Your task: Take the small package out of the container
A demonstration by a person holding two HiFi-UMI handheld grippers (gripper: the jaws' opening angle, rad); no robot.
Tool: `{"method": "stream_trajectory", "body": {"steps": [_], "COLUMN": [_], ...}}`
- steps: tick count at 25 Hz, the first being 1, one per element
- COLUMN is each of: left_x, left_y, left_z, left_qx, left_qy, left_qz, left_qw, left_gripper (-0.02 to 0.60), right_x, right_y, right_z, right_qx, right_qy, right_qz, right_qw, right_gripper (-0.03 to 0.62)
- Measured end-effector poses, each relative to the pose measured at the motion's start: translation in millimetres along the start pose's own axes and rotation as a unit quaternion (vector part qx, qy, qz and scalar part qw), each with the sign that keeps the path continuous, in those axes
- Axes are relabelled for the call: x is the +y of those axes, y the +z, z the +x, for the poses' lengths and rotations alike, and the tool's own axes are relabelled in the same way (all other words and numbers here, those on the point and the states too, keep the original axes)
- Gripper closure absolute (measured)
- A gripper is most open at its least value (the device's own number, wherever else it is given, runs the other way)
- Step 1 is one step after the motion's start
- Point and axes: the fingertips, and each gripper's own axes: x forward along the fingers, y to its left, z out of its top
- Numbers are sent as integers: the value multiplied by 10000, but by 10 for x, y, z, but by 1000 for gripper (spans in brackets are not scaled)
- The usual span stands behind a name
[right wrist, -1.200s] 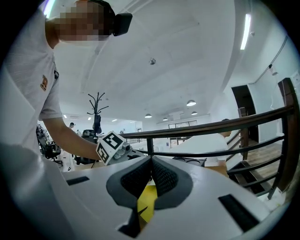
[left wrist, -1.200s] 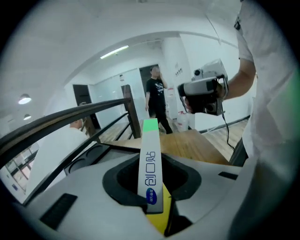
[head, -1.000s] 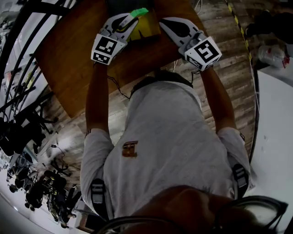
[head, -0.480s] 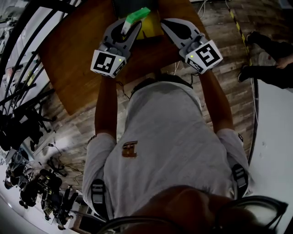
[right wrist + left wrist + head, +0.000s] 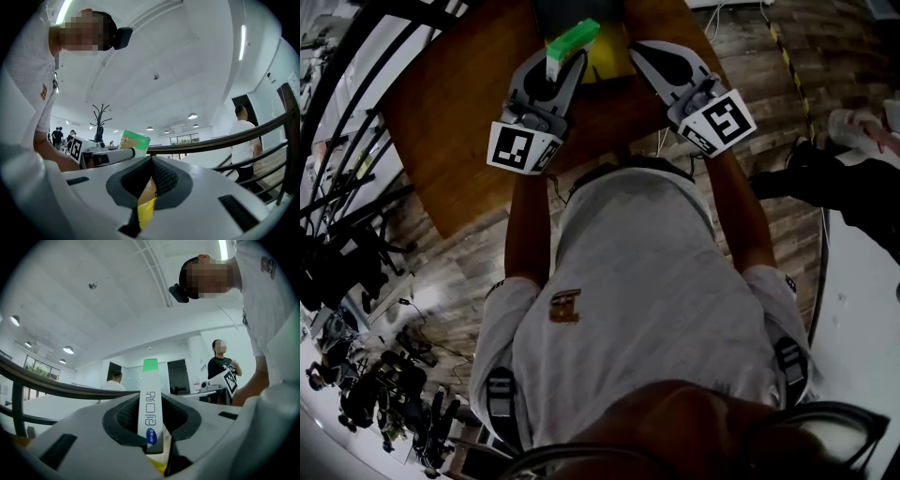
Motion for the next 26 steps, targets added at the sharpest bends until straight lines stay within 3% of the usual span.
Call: {"method": "stream_trajectory", "body": {"steps": [7, 26], "left_x": [-46, -31], "left_y": [132, 126], "left_z": [-18, -2], "left_qx": [-213, -250], "left_qy": [-29, -184], "left_qz": [46, 18], "left_qw": [9998, 9995], "left_gripper": [476, 476], "right_x": [24, 33], "right_y": [35, -2], "right_z": [-34, -46], "right_qx": [-41, 12], "right_qy": [-38, -145], "right_qz": [-37, -59], "right_qw": [10000, 9999], "right_gripper": [563, 563]}}
